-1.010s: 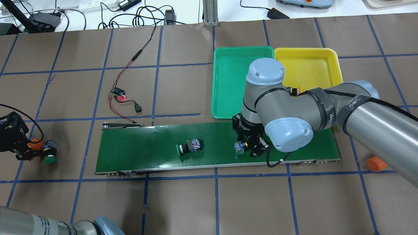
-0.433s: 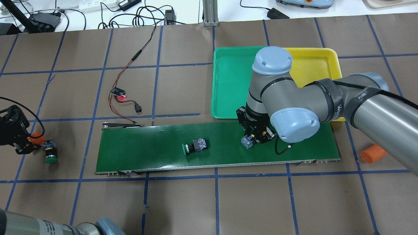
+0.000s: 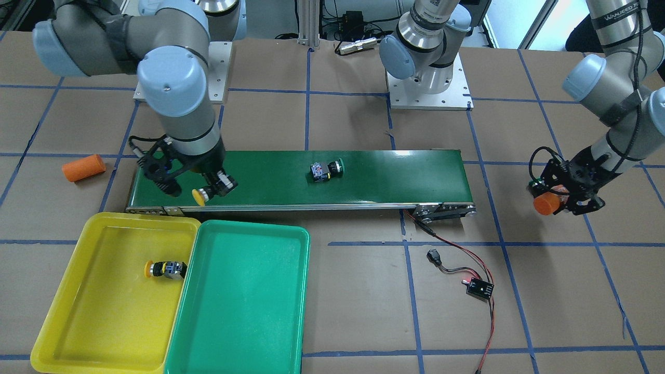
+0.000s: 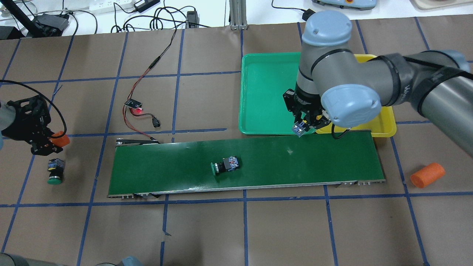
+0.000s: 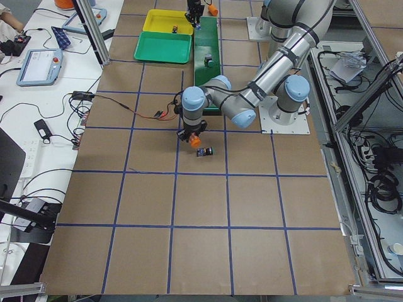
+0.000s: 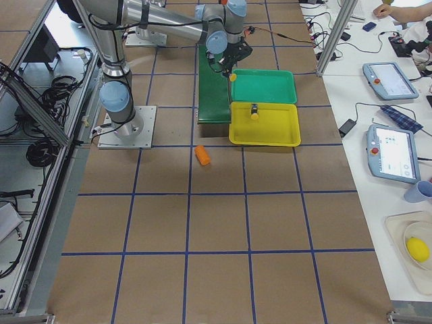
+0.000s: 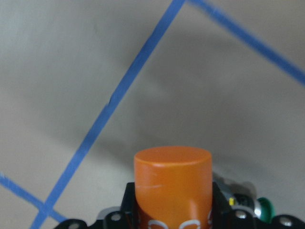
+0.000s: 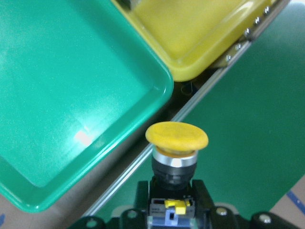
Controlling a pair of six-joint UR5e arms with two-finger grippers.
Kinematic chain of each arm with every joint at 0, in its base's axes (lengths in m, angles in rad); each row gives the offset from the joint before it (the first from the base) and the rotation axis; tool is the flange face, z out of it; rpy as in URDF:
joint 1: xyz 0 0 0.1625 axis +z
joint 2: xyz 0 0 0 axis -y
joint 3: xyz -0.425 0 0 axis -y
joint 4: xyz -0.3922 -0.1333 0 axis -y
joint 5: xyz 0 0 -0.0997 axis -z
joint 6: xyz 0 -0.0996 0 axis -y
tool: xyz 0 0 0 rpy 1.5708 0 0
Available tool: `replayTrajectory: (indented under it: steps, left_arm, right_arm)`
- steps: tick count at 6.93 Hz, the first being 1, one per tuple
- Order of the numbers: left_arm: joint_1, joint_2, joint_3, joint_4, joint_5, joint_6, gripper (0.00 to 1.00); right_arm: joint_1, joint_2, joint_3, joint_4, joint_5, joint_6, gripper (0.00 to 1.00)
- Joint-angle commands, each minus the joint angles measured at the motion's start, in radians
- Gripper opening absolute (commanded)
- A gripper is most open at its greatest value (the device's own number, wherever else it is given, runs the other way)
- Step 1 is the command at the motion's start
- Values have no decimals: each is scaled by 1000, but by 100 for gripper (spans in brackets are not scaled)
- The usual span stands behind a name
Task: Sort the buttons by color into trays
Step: 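Carry the yellow button into the yellow tray and open the right gripper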
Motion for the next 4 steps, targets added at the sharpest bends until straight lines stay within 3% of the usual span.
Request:
replayTrajectory:
  steps: [1, 3, 4]
  left_arm:
    - [-277, 55, 12, -52, 52, 0, 12]
    - [-467, 106, -8, -69, 18, -20, 12]
    - [-516, 130, -78, -66, -3, -95, 11]
  right_arm:
    - [-161, 89, -86, -33, -16, -268, 0]
    - [-206, 135, -146, -36, -19, -391, 0]
    - [-227, 178, -148, -34, -19, -469, 0]
